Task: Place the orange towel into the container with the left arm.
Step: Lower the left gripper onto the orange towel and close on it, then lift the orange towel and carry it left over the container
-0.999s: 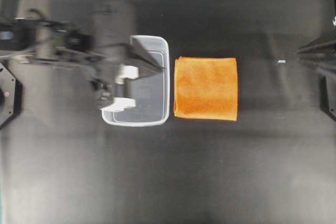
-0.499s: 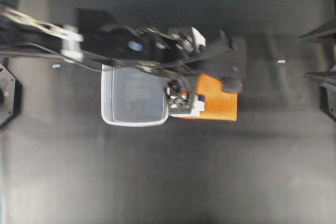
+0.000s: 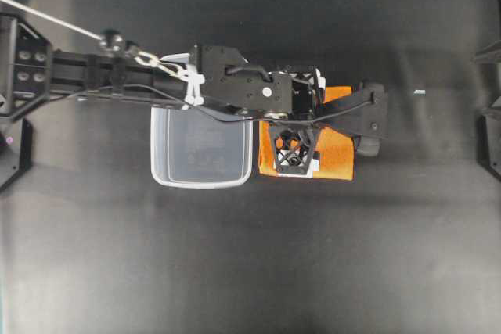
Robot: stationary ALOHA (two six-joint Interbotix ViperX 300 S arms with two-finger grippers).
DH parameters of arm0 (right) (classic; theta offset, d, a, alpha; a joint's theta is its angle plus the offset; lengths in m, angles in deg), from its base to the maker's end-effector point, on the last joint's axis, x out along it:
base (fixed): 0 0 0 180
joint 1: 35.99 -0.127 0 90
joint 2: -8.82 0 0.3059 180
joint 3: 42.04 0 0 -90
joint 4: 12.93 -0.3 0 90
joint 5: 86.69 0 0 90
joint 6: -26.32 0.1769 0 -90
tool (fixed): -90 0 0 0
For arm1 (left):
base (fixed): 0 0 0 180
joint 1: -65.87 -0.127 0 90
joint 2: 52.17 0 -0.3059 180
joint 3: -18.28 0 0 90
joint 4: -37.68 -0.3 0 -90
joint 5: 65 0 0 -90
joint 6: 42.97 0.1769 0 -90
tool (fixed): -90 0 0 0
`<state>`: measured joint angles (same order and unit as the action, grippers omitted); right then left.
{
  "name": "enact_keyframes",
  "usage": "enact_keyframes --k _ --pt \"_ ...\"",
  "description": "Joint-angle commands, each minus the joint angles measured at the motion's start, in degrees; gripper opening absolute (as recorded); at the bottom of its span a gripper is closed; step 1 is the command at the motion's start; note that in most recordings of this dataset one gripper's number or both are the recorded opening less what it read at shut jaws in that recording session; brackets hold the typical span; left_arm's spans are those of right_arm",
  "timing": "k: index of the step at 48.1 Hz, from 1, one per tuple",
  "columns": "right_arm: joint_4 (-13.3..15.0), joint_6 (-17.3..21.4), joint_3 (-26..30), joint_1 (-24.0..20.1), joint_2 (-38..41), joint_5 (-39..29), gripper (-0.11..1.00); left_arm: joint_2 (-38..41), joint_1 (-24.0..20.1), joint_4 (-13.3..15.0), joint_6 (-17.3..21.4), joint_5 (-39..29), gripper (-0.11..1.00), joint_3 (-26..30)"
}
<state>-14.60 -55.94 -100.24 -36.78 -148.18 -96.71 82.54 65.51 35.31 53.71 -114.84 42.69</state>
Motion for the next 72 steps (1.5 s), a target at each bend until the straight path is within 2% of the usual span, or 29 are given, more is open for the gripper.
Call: enact_keyframes --k 1,14,18,22,30,34,44,50,55,59,63,72 --pt "-0.09 0.09 0.53 -0.09 -0.79 -0.7 0.8 0.88 0.44 -0.18 0.09 0.35 0.91 0.62" --pt "-0.18 0.26 0.35 0.53 -0.88 -0.7 0.8 2.99 0.88 -0.18 0.0 1.41 0.89 0.09" --pt "-0.18 0.35 0.53 0.62 -1.23 -0.88 0.8 2.9 0.97 -0.18 0.0 1.32 0.85 0.0" --pt "-0.18 0.7 0.7 0.62 -1.41 -0.88 0.8 2.81 1.23 -0.18 0.0 1.14 0.69 -0.18" --pt "-0.18 0.79 0.62 0.53 -1.49 -0.88 0.8 2.64 1.76 -0.18 0.0 1.14 0.23 -0.18" --pt "-0.18 0.88 0.7 0.62 -1.49 -0.97 0.8 2.02 1.85 -0.18 0.0 0.97 0.06 0.0" --pt "-0.18 0.79 0.88 0.62 -2.02 -0.97 0.8 -3.52 1.76 -0.18 0.0 -2.37 0.06 4.83" --pt "-0.18 0.79 0.88 0.62 -2.02 -0.97 0.8 -10.37 1.58 -0.26 0.0 -8.0 0.06 9.4" --pt "-0.18 0.79 0.97 0.62 -2.02 -0.79 0.8 -16.08 0.97 -0.26 -0.09 -13.89 0.06 10.2" --pt "-0.18 0.79 0.97 0.62 -2.02 -0.7 0.8 -20.57 0.09 -0.26 -0.18 -19.69 0.06 8.17" --pt "-0.18 0.79 0.88 0.62 -2.02 -0.7 0.8 -23.82 -0.35 -0.26 -0.88 -22.68 0.06 4.39" --pt "-0.18 0.88 0.7 0.7 -1.85 -0.7 0.8 -29.62 0.0 -0.26 -1.49 -20.83 0.06 -9.05"
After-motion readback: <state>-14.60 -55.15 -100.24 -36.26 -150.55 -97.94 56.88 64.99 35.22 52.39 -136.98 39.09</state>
